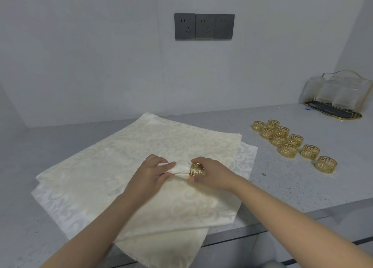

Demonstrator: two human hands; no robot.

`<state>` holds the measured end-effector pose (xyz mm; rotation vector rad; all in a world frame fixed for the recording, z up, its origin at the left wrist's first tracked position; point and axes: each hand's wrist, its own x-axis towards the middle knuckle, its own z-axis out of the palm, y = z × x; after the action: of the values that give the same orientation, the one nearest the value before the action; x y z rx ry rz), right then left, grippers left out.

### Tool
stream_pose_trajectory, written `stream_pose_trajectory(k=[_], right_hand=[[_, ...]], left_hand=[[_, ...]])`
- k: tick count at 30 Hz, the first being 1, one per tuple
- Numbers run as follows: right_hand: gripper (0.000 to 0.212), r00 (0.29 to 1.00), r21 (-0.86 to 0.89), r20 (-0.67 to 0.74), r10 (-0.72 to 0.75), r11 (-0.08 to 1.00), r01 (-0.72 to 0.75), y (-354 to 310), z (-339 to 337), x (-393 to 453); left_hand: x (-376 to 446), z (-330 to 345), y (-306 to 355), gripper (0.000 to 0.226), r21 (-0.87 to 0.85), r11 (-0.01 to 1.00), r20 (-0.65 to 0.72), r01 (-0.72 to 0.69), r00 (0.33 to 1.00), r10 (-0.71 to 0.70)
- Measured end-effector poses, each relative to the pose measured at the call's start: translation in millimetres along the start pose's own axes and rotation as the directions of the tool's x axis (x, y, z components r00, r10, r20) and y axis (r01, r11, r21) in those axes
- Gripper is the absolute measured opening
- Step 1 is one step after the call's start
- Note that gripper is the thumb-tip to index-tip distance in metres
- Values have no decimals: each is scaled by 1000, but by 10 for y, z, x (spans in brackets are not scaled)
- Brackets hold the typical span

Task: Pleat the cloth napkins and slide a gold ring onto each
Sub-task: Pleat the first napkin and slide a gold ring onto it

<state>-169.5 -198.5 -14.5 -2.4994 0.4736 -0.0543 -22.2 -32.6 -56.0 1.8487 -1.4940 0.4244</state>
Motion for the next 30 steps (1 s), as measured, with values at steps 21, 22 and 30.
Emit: stream_pose_trajectory(k=[21, 22, 30], right_hand=[[58, 976, -52, 178, -125, 989, 136, 47, -147, 89], [60, 976, -60, 174, -131, 988, 143, 39, -148, 87], [48, 975, -98, 155, -159, 980, 175, -20, -127, 104]], left_hand=[[-101, 109, -136, 33, -169, 985, 83, -19, 996, 33], [-95, 103, -148, 33, -170, 985, 73, -11, 997, 23], [-76, 82, -114, 31, -149, 988, 60, -46, 997, 55]])
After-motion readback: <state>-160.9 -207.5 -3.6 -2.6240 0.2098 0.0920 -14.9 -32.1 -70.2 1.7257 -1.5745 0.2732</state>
